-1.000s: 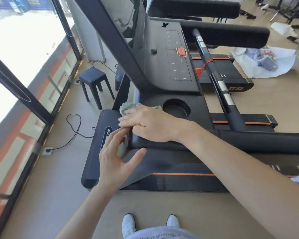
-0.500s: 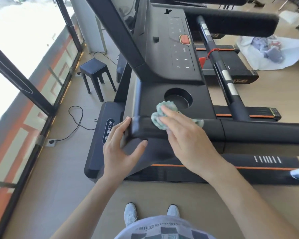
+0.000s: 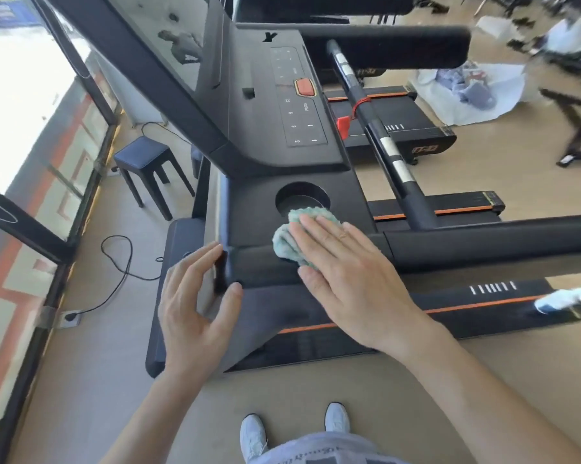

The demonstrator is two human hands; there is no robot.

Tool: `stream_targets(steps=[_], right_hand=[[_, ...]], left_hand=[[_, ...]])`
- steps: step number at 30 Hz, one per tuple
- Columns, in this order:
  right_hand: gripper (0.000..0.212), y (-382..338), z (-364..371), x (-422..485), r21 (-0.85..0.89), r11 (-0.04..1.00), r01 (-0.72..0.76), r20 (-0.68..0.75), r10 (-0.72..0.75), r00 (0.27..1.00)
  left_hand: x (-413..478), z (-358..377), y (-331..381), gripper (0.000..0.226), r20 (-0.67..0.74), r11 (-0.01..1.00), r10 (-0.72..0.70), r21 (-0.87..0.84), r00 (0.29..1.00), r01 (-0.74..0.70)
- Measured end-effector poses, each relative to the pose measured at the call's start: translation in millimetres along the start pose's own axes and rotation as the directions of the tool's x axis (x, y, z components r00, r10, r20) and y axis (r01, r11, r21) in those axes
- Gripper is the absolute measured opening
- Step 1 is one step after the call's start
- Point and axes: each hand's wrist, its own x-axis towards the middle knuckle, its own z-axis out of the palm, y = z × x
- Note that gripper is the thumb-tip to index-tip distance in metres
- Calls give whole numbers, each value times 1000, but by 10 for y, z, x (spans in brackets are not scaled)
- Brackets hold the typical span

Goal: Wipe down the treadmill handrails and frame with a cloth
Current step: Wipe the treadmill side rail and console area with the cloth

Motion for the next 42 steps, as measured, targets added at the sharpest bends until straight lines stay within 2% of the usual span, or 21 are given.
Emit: stream_targets(steps=[2,4,7,10,14,18,20,22,25,28,35,39,42], right_hand=[[66,183,-92,101,0,996,-90,98,89,991],[73,395,-108,284,-1,993,-120,188,118,975],[62,671,-101,636,40,985,-168,275,151,949],[58,748,-186,803,125,966,-228,331,176,927],[55,561,-197,493,115,983,-145,190,122,974],[55,194,-104,-76,16,985,-173,-19,174,985],[56,29,-22,-286,22,986,-165,-86,167,982],[59,-62,69,-427,53,982,-181,-109,186,977],[61,-93,168,-537,130,966,-224,-161,243,957],[60,-8,238,-600,199,935,-295,-228,337,913],[53,496,227,-742,170,896,-411,-357,445,821],[51,881,206,-888,155,901,-406,-400,433,808],[52,1140,196,-1022,156,914,-375,-467,403,787]], left_hand=[[113,62,122,45,44,993,101,58,994,-103],[233,156,202,41,113,974,173,130,978,-187],[310,280,248,37,145,945,190,240,971,-221],[288,304,221,35,114,939,204,257,972,-227],[273,295,191,34,112,936,220,256,969,-242],[279,264,252,37,158,942,191,247,969,-226],[291,246,323,36,174,937,244,211,954,-278],[312,264,423,32,214,911,365,117,906,-395],[355,388,570,34,388,852,501,-63,774,-520],[395,570,635,36,492,785,560,-60,666,-616],[484,998,983,41,612,721,568,-47,550,-691],[473,1355,1204,37,620,702,567,-19,542,-712],[445,1585,1314,42,624,724,554,-33,551,-689]])
